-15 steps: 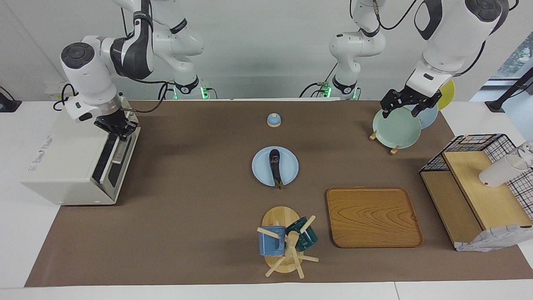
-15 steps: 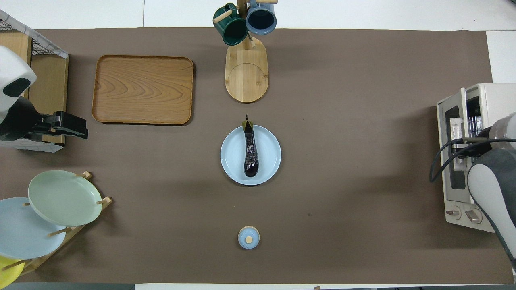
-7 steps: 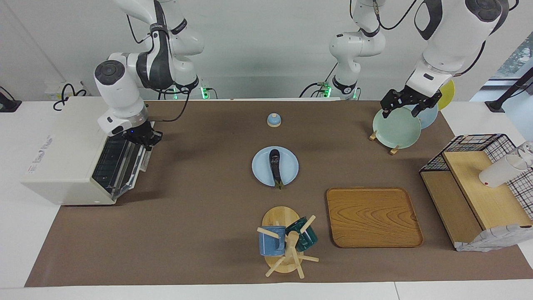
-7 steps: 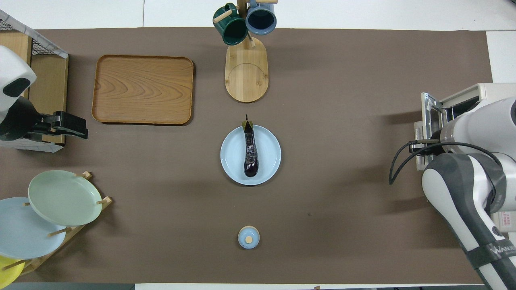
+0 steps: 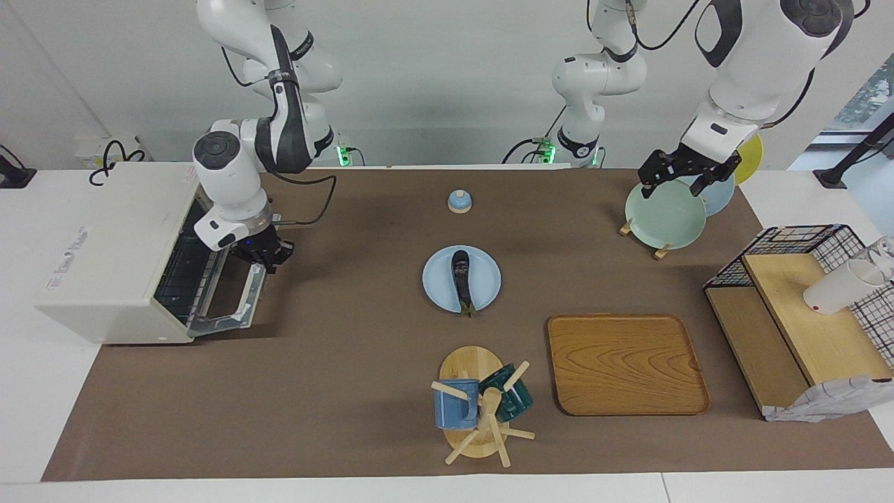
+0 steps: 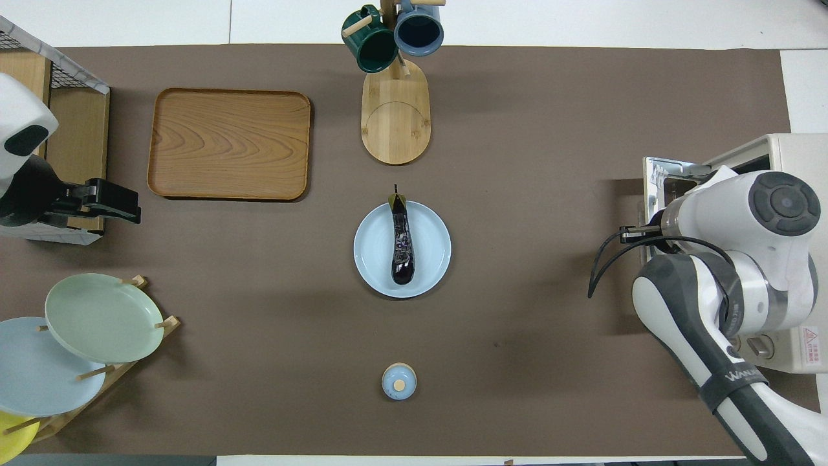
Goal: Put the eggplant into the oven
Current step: 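Pull the toaster oven door down open with the right gripper, then move the right gripper over the eggplant on the blue plate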
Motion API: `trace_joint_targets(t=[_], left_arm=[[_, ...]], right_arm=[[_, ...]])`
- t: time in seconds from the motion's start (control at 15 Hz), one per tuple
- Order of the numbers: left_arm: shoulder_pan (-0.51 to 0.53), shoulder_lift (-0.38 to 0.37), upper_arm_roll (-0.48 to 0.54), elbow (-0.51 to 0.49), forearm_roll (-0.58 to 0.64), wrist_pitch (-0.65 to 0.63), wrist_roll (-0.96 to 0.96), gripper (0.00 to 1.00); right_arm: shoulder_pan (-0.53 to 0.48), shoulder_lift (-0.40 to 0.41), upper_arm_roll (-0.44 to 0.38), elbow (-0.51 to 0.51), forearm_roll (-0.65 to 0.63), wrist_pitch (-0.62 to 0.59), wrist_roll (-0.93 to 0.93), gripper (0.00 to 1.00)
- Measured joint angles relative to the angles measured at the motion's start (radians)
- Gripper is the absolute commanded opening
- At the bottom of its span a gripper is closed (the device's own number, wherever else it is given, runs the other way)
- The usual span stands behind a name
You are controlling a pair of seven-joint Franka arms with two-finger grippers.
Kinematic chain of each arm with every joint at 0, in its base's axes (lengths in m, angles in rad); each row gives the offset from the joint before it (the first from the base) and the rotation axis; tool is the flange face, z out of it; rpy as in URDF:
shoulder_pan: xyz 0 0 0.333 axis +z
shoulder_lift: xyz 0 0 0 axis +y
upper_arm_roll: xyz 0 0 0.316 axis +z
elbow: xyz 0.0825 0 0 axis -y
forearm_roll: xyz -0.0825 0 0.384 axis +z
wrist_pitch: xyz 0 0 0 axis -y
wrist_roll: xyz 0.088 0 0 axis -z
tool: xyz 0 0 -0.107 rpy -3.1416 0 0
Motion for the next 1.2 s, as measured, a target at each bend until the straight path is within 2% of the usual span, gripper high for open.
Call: trace_joint_targets(t=[0.47,0.8,1.0,1.2], left_arm=[[0.0,0.0,0.0,0.0,0.0,0.0,0.0,1.0],[0.0,0.0,0.0,0.0,0.0,0.0,0.0,1.0],[0.0,0.0,0.0,0.0,0.0,0.0,0.0,1.0],[0.0,0.0,0.0,0.0,0.0,0.0,0.0,1.0]], right_arm=[[0.005,0.106,0.001,-0.01,0.019,0.096,0.005,0.0],[0.013,0.109,-0.005,0.037,0.057,0.096,0.019,0.0],[0.084,0.109,0.0,0.069,0.057,0.069,0.092,0.0],[0.133,0.109,0.057,0.126,0.057,0.019,0.124,0.0]])
